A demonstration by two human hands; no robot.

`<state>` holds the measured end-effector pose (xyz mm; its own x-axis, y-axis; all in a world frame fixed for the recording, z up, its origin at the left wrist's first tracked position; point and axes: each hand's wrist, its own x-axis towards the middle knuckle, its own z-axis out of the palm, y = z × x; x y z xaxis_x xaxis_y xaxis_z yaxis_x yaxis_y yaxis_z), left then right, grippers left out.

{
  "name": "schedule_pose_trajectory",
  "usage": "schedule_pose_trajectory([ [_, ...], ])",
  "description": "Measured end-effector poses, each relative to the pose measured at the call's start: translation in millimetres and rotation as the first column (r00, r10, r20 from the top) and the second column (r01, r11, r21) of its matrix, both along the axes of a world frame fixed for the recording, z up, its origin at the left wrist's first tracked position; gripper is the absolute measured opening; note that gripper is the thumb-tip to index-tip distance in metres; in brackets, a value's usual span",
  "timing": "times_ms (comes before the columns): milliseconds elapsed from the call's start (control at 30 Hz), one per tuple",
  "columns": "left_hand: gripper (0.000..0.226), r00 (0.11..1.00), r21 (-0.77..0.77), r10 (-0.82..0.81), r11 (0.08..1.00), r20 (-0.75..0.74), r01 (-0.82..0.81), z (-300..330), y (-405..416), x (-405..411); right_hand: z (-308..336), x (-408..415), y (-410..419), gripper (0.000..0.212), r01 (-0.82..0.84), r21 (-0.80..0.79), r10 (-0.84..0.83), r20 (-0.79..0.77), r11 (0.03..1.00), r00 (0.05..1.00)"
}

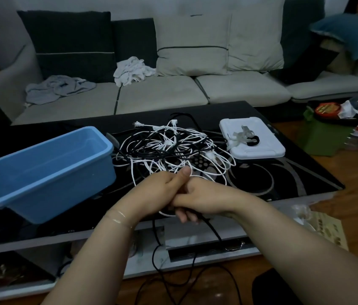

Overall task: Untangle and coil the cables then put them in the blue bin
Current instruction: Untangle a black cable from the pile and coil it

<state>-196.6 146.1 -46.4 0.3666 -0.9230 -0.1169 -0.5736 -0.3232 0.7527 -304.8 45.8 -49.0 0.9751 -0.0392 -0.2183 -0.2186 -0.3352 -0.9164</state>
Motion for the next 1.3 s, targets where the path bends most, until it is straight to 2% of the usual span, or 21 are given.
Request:
schedule_pose_trajectory([
  [67, 0.079, 0.986, -0.037, 0.071, 0.997, 0.154, -0.066, 0, 4, 7, 4, -1, -10, 0.027, -0.081, 0.011, 0.081, -0.058, 0.997, 0.995],
  [100, 0.074, 0.981, -0.096, 0.123, 0.989, 0.153, -0.109, 1, 7, 12, 6, -3, -17, 0.026, -0.124, 0.017, 0.125, -0.096, 0.992, 0.987],
  [167, 0.062, 0.972, -0.274, 0.236, 0.935, -0.001, -0.227, 5, 14, 22, 10, -8, -32, 0.026, -0.177, -0.052, 0.171, -0.11, 0.983, 0.979],
  [233, 0.054, 0.939, -0.341, 0.25, 0.884, -0.237, -0.321, 9, 22, 34, 9, -11, -42, 0.023, -0.09, -0.074, 0.091, 0.012, 0.993, 0.996],
  [267, 0.052, 0.923, -0.316, 0.192, 0.9, -0.333, -0.301, 11, 26, 39, 7, -11, -44, 0.022, 0.005, 0.004, -0.005, 0.095, 1.0, 0.996],
  [333, 0.048, 0.897, -0.261, 0.02, 0.954, -0.442, -0.15, 9, 32, 40, 4, -8, -47, 0.023, 0.166, 0.175, -0.2, 0.199, 0.97, 0.959],
  [400, 0.038, 0.887, -0.249, -0.108, 0.968, -0.448, -0.008, 5, 33, 32, 0, -3, -47, 0.024, 0.276, 0.172, -0.312, 0.241, 0.946, 0.919],
  [467, 0.033, 0.855, -0.255, -0.158, 0.966, -0.494, 0.031, 4, 29, 24, -4, 1, -44, 0.025, 0.332, 0.093, -0.345, 0.282, 0.939, 0.895],
  [600, 0.039, 0.627, -0.218, -0.045, 0.955, -0.777, -0.202, 6, 19, 20, -7, 3, -43, 0.028, 0.373, 0.006, -0.355, 0.325, 0.928, 0.877],
  [667, 0.034, 0.553, -0.205, -0.04, 0.949, -0.832, -0.24, 6, 20, 22, -10, 5, -44, 0.03, 0.384, -0.078, -0.338, 0.337, 0.92, 0.879],
  [733, 0.029, 0.548, -0.178, -0.038, 0.962, -0.835, -0.205, 6, 21, 22, -12, 6, -43, 0.031, 0.414, -0.147, -0.339, 0.366, 0.899, 0.867],
  [833, 0.037, 0.571, -0.133, -0.005, 0.974, -0.821, -0.181, 6, 20, 21, -15, 9, -42, 0.032, 0.482, -0.2, -0.374, 0.411, 0.853, 0.832],
  [933, 0.044, 0.526, -0.16, -0.048, 0.973, -0.849, -0.168, 6, 19, 21, -20, 12, -41, 0.033, 0.486, -0.239, -0.374, 0.394, 0.84, 0.84],
  [1000, 0.04, 0.436, -0.186, -0.084, 0.963, -0.896, -0.197, 6, 18, 18, -23, 14, -37, 0.031, 0.471, -0.187, -0.379, 0.379, 0.862, 0.844],
  [1133, 0.02, 0.22, -0.201, -0.119, 0.894, -0.968, -0.401, 9, 12, 8, -26, 18, -23, 0.022, 0.384, -0.02, -0.351, 0.361, 0.923, 0.864],
  [1200, 0.026, 0.108, -0.229, -0.202, 0.844, -0.973, -0.486, 13, 12, 9, -27, 19, -16, 0.015, 0.318, 0.141, -0.347, 0.311, 0.937, 0.885],
  [1233, 0.033, 0.071, -0.243, -0.242, 0.818, -0.968, -0.521, 16, 12, 11, -27, 20, -14, 0.014, 0.304, 0.203, -0.354, 0.292, 0.931, 0.889],
  [1300, 0.039, 0.081, -0.271, -0.276, 0.766, -0.958, -0.583, 20, 14, 15, -27, 22, -8, 0.01, 0.288, 0.232, -0.347, 0.283, 0.929, 0.894],
])
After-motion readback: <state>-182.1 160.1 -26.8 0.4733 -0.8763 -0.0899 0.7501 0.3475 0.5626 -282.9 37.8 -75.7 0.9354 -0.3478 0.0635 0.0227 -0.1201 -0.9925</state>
